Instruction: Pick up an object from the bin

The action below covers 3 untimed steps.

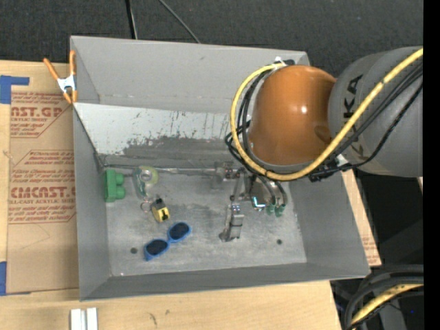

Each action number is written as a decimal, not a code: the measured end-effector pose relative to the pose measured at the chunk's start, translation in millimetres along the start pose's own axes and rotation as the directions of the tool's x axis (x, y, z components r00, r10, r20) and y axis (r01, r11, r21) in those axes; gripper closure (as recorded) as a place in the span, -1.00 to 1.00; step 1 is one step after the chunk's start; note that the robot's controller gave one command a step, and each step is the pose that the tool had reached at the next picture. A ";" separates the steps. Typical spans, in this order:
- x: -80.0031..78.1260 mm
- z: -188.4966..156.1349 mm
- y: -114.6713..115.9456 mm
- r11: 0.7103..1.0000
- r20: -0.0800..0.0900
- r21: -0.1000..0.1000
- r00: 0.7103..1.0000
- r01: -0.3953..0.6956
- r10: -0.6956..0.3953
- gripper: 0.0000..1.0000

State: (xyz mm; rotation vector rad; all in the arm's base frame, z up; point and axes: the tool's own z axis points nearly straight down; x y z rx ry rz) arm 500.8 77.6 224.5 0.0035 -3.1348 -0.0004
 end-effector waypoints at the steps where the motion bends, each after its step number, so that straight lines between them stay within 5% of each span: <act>1: 6.8 154.2 86.7 0.966 0.009 -0.004 0.966 0.259 -0.259 -1.00; 2: 7.8 124.6 89.3 0.998 0.008 -0.001 0.998 0.055 -0.055 -1.00; 3: 11.1 123.7 86.1 0.958 0.006 0.002 0.958 0.286 -0.286 -1.00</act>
Offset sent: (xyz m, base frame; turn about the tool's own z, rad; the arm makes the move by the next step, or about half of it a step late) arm -0.0075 0.0816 -0.1545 -0.2543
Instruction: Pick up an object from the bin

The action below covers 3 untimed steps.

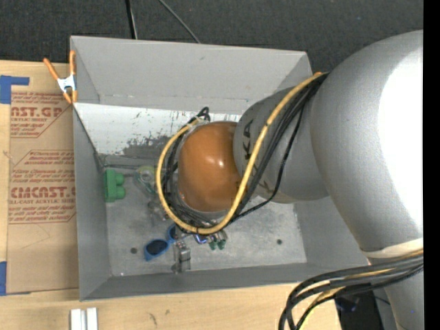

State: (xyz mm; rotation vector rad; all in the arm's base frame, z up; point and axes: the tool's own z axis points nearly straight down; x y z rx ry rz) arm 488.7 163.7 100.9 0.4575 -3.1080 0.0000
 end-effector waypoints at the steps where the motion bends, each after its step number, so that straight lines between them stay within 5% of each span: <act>1: 0.8 31.1 -5.9 0.979 0.003 -0.001 0.979 -0.202 0.202 -1.00; 2: 0.2 31.1 -5.4 0.979 0.003 -0.002 0.979 -0.202 0.202 -1.00; 3: 0.7 31.5 -5.1 0.979 0.000 -0.002 0.979 -0.202 0.202 1.00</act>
Offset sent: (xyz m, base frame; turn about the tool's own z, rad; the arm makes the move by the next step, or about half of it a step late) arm 0.0003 -0.0064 -0.0309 0.2035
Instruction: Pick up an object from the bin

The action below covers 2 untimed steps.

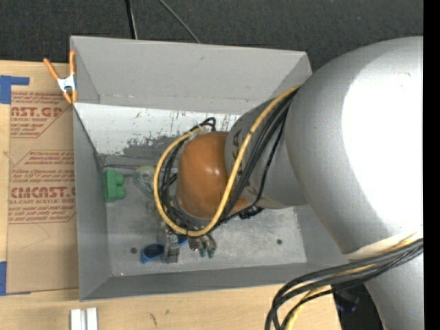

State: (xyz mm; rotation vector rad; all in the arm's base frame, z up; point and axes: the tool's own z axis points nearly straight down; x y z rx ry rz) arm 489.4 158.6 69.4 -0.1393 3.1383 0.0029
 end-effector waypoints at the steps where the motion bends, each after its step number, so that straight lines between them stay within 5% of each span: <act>1: -0.4 -37.2 1.1 1.000 0.003 -0.001 1.000 0.001 -0.001 1.00; 2: -1.1 -68.9 2.2 1.000 0.003 -0.001 1.000 0.002 -0.002 1.00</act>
Offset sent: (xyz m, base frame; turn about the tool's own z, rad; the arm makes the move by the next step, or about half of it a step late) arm -0.0002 -0.0001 0.0357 0.0000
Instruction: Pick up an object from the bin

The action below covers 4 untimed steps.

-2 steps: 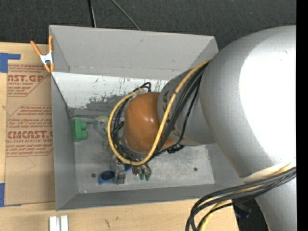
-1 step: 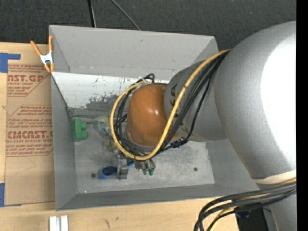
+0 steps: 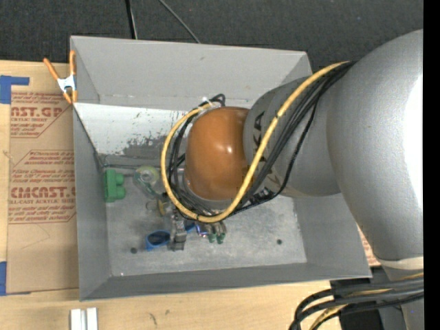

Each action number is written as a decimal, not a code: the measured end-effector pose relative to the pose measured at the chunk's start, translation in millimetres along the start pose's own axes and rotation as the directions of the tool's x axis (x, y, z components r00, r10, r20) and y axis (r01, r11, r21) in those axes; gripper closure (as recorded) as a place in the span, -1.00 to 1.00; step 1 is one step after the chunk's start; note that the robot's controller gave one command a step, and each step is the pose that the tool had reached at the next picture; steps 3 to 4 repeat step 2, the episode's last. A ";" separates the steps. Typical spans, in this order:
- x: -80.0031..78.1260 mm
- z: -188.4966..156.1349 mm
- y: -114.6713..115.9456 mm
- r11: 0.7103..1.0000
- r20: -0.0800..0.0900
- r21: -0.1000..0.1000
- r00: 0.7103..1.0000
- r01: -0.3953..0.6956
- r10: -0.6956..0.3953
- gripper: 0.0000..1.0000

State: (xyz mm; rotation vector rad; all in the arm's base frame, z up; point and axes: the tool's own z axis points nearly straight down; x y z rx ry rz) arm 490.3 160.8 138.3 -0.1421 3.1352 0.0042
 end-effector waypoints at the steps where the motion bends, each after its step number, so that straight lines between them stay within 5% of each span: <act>1: -0.8 -23.3 1.1 1.000 0.000 0.000 1.000 0.001 -0.001 1.00; 2: -1.9 -58.6 2.5 1.000 0.001 0.000 1.000 0.002 -0.002 1.00; 4: -1.9 -58.6 2.5 1.000 0.001 0.000 1.000 0.002 -0.002 1.00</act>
Offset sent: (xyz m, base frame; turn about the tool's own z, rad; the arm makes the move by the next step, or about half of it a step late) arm 0.0001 0.0000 0.0223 0.0000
